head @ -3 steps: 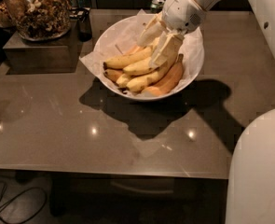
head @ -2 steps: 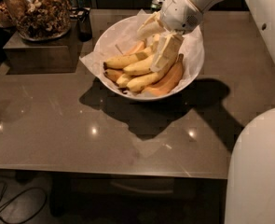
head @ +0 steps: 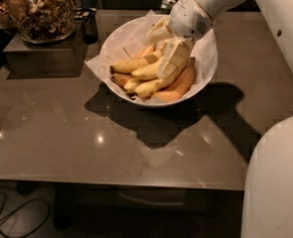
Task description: Pick banana from white bowl
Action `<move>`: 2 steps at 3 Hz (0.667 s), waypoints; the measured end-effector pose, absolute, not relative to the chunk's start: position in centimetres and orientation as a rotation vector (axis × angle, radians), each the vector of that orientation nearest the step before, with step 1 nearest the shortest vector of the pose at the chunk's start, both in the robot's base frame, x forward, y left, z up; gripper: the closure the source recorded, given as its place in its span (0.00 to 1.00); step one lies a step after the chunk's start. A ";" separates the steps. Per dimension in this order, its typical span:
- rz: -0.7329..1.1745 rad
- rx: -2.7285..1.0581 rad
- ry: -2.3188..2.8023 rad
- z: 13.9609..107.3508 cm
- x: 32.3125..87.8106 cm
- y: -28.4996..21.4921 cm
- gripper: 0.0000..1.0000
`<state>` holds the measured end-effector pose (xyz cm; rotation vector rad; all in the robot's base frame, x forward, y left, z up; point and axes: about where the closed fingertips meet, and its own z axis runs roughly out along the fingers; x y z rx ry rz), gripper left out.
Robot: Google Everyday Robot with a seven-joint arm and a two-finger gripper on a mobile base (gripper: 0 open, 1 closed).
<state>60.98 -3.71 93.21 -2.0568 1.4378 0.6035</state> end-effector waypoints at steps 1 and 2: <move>0.615 -2.052 1.437 92.6 61.0 -3.6 0.36; 0.620 -2.054 1.436 92.0 60.8 -3.4 0.55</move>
Offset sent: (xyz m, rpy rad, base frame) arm -0.0151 -0.0045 -0.0171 -0.0113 0.0365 0.0265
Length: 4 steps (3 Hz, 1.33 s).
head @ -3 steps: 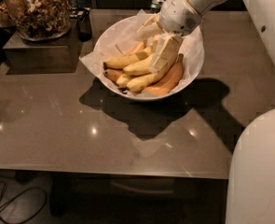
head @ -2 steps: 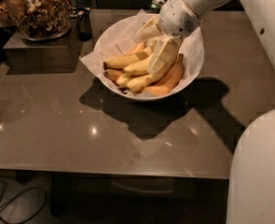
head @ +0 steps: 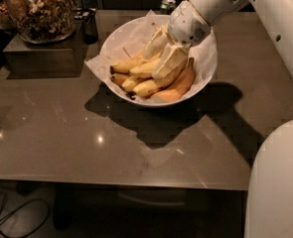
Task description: Pick banana from white bowl
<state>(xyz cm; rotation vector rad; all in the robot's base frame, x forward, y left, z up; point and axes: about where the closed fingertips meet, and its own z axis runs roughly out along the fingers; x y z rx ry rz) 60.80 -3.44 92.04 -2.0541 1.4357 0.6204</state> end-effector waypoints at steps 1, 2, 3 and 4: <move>0.610 -2.053 1.436 91.8 60.7 -3.3 0.78; 0.571 -2.044 1.451 92.0 60.4 -3.4 0.99; 0.492 -2.001 1.497 93.0 59.9 -4.2 1.00; 0.369 -1.961 1.568 95.5 59.0 -5.4 1.00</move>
Offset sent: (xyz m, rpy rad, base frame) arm -0.0145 -0.0065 0.0050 -0.0367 -0.0454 -0.0433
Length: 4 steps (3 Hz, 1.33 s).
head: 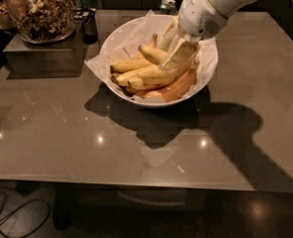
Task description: Pick banana from white bowl
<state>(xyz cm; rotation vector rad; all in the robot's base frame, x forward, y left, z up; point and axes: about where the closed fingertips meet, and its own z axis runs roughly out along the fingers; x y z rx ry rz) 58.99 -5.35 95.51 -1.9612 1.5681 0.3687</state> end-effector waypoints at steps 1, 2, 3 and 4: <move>0.330 -1.903 1.620 98.3 56.4 -5.7 1.00; 0.311 -1.776 1.616 102.0 51.4 -4.9 1.00; 0.262 -1.611 1.614 104.6 46.0 -3.5 1.00; 0.229 -1.556 1.645 103.3 45.8 -3.8 1.00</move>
Offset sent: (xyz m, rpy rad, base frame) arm -0.1399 0.0109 0.0681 0.2111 -0.1045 -0.3088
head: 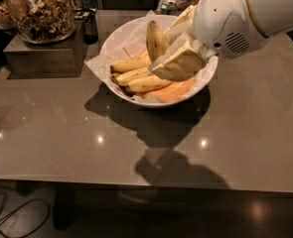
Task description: Pick banana from white bowl
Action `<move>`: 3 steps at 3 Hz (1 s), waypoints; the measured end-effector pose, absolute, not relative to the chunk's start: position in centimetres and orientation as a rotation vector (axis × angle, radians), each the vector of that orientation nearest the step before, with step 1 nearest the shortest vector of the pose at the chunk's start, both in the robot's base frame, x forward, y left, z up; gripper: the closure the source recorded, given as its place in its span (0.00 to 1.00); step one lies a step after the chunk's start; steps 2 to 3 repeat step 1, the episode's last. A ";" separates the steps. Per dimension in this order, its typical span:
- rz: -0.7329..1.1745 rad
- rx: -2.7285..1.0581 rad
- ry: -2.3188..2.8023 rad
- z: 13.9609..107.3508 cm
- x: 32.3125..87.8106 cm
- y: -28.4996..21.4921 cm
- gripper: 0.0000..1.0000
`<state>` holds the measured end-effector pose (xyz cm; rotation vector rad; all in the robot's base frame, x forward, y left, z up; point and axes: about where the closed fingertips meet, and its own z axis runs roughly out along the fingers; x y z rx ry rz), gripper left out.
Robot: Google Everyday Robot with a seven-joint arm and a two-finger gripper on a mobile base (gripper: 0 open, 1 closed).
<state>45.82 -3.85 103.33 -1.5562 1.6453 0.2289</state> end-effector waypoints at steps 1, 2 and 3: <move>0.229 -1.556 1.645 103.3 45.8 -3.8 1.00; 0.229 -1.556 1.645 103.3 45.8 -3.8 1.00; 0.229 -1.556 1.645 103.3 45.8 -3.8 1.00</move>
Offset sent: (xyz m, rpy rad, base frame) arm 0.0000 0.0000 0.0000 0.0000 0.0000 0.0000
